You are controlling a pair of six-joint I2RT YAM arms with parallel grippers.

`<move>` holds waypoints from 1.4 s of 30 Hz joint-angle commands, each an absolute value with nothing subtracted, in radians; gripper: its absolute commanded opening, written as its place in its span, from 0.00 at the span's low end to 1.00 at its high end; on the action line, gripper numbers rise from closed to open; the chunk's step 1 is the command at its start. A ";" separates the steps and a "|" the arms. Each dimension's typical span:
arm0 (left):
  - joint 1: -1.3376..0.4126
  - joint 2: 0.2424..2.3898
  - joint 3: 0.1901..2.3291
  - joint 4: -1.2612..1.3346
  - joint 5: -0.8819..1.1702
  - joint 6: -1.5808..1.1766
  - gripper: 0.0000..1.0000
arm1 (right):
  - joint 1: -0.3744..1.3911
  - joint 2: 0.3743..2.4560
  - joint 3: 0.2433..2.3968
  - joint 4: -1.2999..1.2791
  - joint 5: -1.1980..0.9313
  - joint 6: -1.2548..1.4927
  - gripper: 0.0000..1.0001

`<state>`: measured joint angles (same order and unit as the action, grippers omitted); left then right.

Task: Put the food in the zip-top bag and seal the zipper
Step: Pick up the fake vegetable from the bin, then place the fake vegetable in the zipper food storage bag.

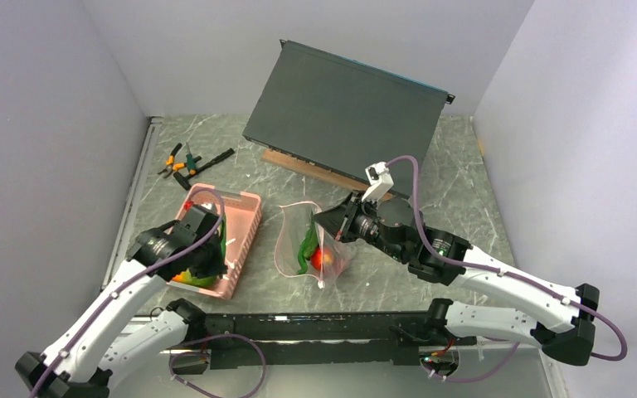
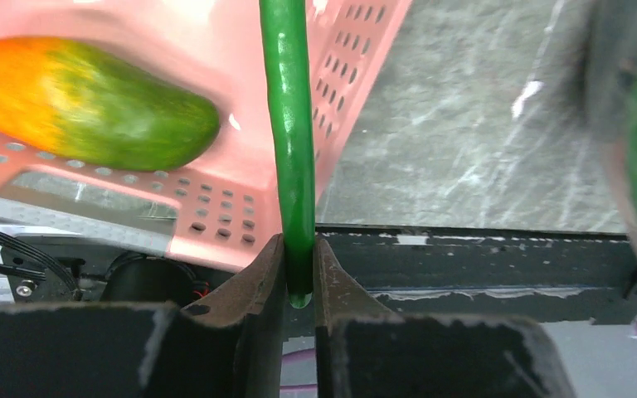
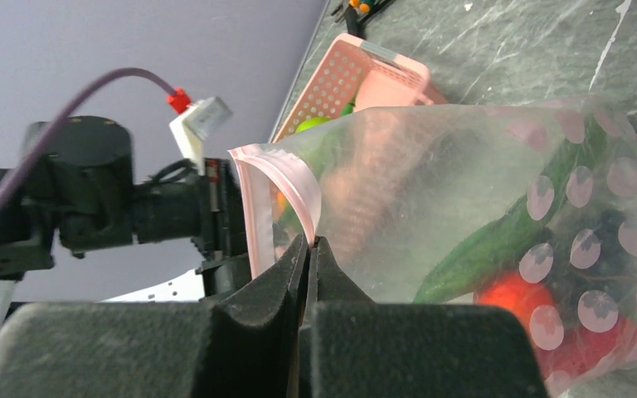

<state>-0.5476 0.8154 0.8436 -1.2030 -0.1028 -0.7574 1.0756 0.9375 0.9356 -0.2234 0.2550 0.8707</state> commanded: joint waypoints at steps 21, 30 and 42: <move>-0.551 0.407 1.021 -1.304 0.394 -0.753 0.00 | 1.073 1.007 0.983 -0.160 0.257 0.801 0.00; -0.550 0.324 1.116 -1.363 0.598 -0.732 0.00 | 1.075 1.102 1.053 -0.153 0.294 0.660 0.00; -0.551 0.357 1.180 -1.435 0.655 -0.704 0.00 | 1.074 1.149 1.070 -0.149 0.321 0.600 0.00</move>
<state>-0.5476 0.3370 1.1576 -1.4033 0.6296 -0.7147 1.0756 1.1435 1.0275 -0.1928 0.2916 0.6373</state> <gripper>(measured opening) 0.174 0.009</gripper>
